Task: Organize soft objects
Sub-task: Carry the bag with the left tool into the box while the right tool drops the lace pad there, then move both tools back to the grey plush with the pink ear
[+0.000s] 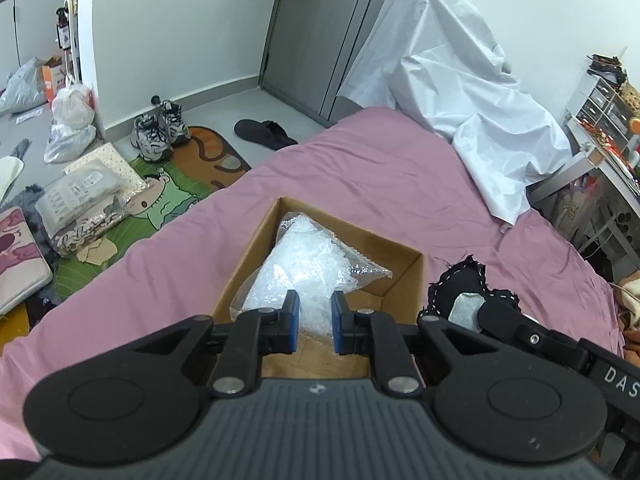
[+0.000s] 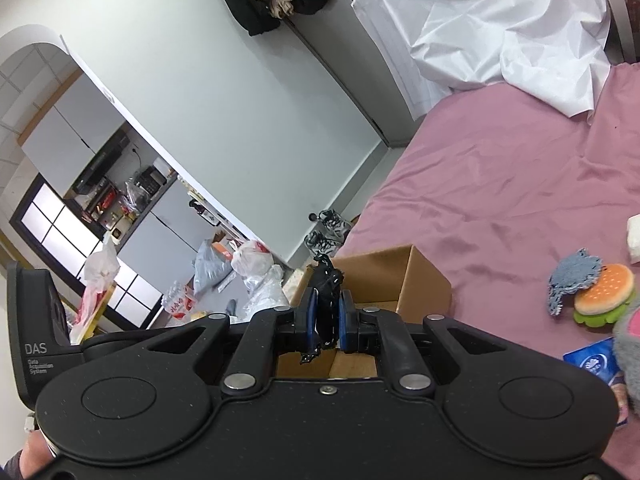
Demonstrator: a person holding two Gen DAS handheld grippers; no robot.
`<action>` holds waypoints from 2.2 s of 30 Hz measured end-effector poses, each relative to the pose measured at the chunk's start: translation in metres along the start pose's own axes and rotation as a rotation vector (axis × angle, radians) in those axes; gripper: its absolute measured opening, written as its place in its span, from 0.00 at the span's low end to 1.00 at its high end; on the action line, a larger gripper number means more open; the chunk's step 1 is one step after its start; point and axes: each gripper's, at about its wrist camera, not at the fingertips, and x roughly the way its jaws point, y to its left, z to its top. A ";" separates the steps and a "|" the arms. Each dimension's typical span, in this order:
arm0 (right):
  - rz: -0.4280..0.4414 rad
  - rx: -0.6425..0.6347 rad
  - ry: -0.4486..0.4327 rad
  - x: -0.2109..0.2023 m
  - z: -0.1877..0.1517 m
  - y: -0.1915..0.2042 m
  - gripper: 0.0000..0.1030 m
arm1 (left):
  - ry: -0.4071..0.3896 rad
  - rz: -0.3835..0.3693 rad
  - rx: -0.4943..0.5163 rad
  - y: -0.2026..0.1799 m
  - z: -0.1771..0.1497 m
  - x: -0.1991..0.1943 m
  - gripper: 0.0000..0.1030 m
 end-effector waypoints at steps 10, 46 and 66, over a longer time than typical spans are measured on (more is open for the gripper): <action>-0.035 0.034 0.032 0.035 0.003 -0.005 0.11 | 0.029 -0.017 -0.005 0.008 0.013 0.034 0.15; -0.145 0.008 0.003 -0.021 0.012 0.014 0.73 | -0.015 0.071 0.096 -0.020 0.011 -0.032 0.92; -0.243 0.062 -0.048 -0.108 0.026 -0.015 0.94 | 0.026 0.008 0.190 -0.089 -0.015 -0.056 0.93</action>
